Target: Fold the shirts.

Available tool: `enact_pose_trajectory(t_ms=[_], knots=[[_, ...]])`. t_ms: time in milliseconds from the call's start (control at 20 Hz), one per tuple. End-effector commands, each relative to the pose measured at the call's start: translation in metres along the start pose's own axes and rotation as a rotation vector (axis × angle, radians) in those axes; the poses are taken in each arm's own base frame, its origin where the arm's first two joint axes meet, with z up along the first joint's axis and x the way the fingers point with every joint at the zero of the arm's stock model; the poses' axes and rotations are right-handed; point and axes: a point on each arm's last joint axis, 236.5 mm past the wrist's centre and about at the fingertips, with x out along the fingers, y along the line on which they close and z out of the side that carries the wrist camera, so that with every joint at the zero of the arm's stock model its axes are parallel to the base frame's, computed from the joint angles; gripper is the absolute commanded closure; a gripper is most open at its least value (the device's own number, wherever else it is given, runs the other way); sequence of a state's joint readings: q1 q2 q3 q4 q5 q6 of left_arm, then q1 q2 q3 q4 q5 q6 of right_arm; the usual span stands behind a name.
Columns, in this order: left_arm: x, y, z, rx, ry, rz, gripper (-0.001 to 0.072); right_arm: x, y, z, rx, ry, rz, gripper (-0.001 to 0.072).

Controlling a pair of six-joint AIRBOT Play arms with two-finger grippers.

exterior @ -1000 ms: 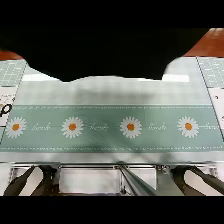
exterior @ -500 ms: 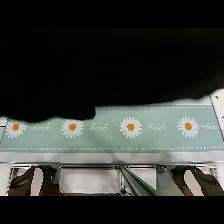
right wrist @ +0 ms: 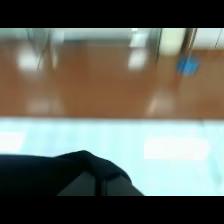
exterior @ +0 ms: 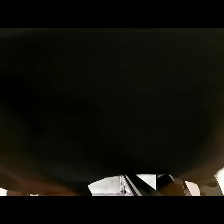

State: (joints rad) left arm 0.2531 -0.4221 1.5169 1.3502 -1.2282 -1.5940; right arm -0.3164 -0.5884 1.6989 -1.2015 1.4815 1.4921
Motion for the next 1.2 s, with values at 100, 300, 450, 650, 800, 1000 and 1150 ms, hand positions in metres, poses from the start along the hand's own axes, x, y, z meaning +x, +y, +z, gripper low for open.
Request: enact_pose_trajectory(t_ms=[100,300,450,650,800,1000,1150], knots=[[0.154,0.014,-0.124,-0.106,0.367,-0.087,0.0686,0.14,-0.01,-0.091,0.129,0.33,0.193,0.069],[0.265,0.021,-0.198,-0.174,0.501,-0.107,0.0686,0.255,-0.038,-0.142,0.233,0.465,0.222,0.069],[0.33,0.028,-0.273,-0.231,0.659,-0.08,0.0686,0.342,-0.056,-0.177,0.356,0.482,0.199,0.069],[0.397,0.038,-0.348,-0.262,0.752,-0.048,0.0686,0.431,-0.062,-0.225,0.424,0.527,0.197,0.069],[0.435,0.041,-0.373,-0.321,0.726,-0.025,0.0686,0.48,-0.06,-0.246,0.441,0.543,0.193,0.069],[0.454,0.035,-0.401,-0.417,0.749,-0.031,0.0686,0.512,-0.054,-0.268,0.484,0.594,0.208,0.069],[0.449,0.033,-0.405,-0.419,0.782,-0.04,0.0686,0.509,-0.056,-0.272,0.466,0.628,0.215,0.069]])
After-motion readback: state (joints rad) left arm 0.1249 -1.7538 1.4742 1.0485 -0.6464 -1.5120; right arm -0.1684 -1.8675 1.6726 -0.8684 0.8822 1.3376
